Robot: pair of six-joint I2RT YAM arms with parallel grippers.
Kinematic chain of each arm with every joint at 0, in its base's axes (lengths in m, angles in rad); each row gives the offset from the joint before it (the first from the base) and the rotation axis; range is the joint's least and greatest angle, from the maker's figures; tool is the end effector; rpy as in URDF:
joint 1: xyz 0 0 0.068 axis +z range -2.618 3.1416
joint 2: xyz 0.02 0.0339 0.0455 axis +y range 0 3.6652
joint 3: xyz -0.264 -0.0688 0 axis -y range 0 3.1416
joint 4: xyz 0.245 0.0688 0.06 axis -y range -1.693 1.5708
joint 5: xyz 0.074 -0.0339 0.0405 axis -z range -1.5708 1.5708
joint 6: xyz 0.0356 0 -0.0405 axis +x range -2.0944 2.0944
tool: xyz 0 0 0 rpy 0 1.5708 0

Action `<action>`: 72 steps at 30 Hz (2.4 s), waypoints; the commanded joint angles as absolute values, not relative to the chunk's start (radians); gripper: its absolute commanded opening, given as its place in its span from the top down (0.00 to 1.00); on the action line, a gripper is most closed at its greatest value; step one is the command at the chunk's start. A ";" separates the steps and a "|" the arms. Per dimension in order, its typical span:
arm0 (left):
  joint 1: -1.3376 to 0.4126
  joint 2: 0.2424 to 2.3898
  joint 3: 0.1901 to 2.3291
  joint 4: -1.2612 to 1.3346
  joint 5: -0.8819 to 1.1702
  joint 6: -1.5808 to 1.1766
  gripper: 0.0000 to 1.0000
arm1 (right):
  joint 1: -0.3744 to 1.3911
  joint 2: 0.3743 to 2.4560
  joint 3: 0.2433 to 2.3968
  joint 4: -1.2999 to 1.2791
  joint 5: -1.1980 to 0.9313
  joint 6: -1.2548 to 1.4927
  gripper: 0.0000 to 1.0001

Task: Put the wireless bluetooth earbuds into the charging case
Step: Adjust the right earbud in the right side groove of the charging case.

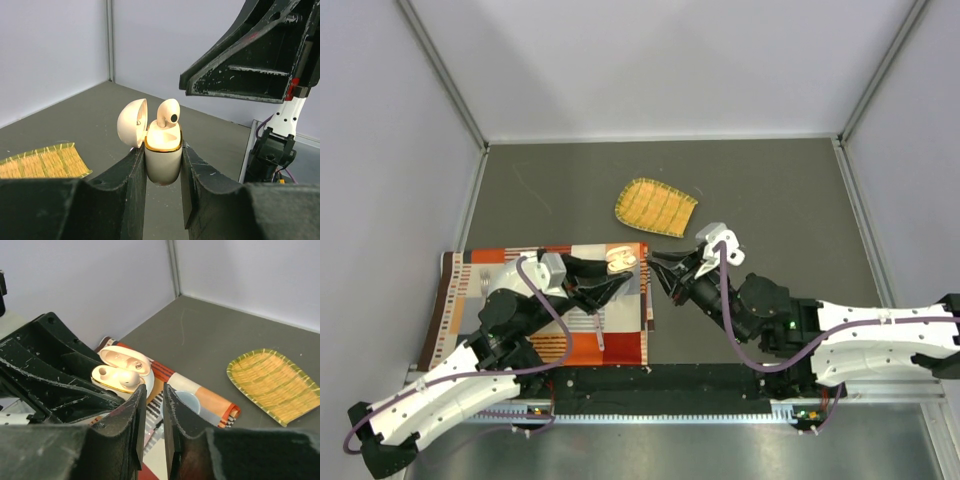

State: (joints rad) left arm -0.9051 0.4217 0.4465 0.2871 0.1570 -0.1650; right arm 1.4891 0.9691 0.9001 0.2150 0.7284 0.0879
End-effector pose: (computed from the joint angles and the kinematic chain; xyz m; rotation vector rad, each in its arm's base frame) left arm 0.0737 -0.1029 0.3211 0.6117 1.1817 -1.0157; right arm 0.0415 0.2160 0.3887 -0.4241 1.4477 0.7625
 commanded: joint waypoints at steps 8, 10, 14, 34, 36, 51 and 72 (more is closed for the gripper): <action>-0.904 0.425 0.474 0.341 0.183 -0.158 1.00 | 1.483 0.996 0.968 0.199 0.632 0.167 0.82; -0.905 0.428 0.472 0.342 0.187 -0.156 1.00 | 1.483 0.996 0.971 0.196 0.632 0.167 0.82; -0.905 0.433 0.472 0.348 0.193 -0.158 1.00 | 1.483 1.012 0.977 0.193 0.626 0.166 0.82; -0.905 0.439 0.469 0.365 0.247 -0.156 1.00 | 1.440 1.026 0.971 0.216 0.612 0.158 0.78; -0.904 0.440 0.468 0.367 0.249 -0.156 1.00 | 1.437 1.029 0.971 0.216 0.609 0.160 0.78; -0.905 0.434 0.463 0.359 0.235 -0.152 1.00 | 1.431 1.051 1.031 0.181 0.531 0.169 0.73; -0.904 0.434 0.465 0.382 0.261 -0.147 1.00 | 1.431 1.038 1.005 0.187 0.572 0.178 0.73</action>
State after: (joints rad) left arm -0.9039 0.4351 0.4465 0.3077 0.2382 -0.1608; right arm 1.4410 1.0054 0.9890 0.1860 0.5816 0.1612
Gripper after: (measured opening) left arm 0.331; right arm 0.273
